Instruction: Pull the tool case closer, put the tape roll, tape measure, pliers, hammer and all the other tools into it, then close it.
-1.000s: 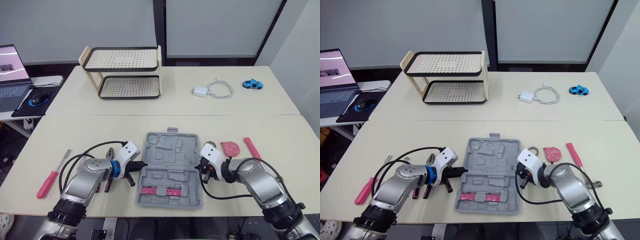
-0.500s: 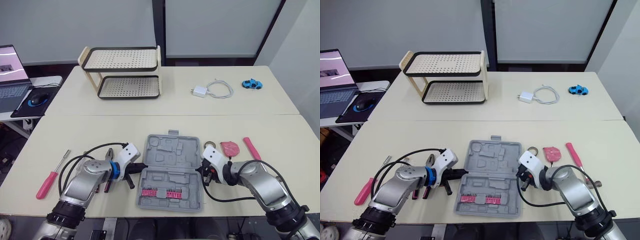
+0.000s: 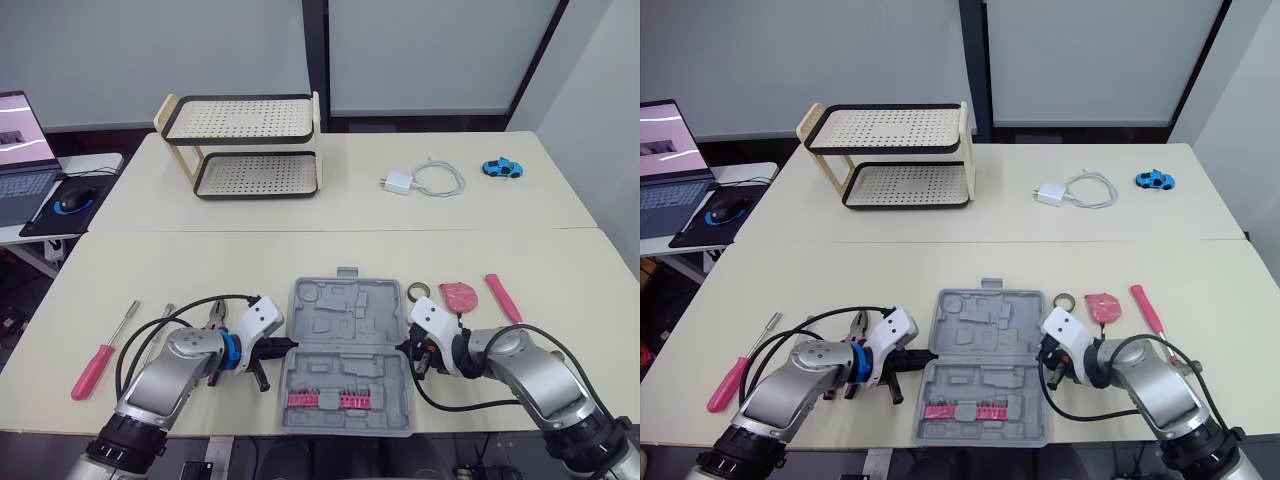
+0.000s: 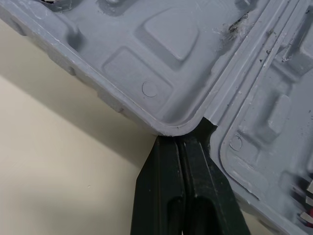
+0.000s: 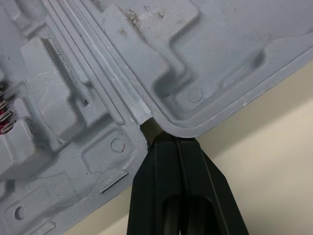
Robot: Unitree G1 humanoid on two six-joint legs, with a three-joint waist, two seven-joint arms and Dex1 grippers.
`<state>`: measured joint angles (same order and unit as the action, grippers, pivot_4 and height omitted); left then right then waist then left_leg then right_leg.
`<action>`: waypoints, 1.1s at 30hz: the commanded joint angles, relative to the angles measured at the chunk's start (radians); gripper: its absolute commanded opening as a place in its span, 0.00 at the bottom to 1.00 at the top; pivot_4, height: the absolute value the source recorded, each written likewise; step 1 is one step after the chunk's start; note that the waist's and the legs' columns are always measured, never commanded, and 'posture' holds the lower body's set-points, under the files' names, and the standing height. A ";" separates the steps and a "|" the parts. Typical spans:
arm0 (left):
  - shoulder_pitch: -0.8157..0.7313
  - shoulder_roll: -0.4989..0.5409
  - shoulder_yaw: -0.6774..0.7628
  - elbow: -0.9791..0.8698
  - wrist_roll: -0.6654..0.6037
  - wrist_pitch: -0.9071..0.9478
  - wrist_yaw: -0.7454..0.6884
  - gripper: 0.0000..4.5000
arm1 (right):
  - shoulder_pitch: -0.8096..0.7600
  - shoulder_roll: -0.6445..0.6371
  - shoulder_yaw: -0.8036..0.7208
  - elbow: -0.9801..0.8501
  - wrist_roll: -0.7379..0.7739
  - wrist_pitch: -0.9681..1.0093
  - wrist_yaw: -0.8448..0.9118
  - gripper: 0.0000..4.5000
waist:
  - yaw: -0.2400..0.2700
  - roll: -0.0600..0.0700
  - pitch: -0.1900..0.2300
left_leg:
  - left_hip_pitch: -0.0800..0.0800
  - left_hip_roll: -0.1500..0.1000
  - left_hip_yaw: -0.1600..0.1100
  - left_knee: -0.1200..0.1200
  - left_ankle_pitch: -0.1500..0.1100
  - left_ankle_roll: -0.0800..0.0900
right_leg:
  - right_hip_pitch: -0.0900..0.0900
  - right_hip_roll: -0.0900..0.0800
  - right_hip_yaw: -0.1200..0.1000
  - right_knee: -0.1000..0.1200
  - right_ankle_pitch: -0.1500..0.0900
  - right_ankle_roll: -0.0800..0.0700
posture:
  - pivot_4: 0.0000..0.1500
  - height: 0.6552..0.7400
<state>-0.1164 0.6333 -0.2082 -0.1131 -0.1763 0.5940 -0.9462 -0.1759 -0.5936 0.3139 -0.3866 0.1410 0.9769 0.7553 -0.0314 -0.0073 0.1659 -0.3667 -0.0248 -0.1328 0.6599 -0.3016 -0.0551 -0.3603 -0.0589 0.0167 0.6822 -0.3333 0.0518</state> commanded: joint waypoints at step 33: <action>0.050 -0.028 -0.113 -0.081 -0.018 0.083 -0.027 0.00 | 0.069 -0.076 -0.022 -0.121 0.086 0.021 -0.004 0.00 | 0.002 0.001 -0.001 | 0.002 0.000 0.000 0.000 0.000 0.000 | 0.004 0.000 0.000 -0.001 0.000 0.000 | 1.00 1.00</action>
<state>-0.0912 0.6136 -0.2508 -0.1821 -0.1784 0.6562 -0.9480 -0.1066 -0.6727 0.2943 -0.4493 0.1904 1.0092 0.7400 -0.0292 -0.0061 0.1651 -0.3644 -0.0251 -0.1333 0.6599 -0.3018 -0.0548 -0.3565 -0.0590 0.0164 0.6808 -0.3334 0.0519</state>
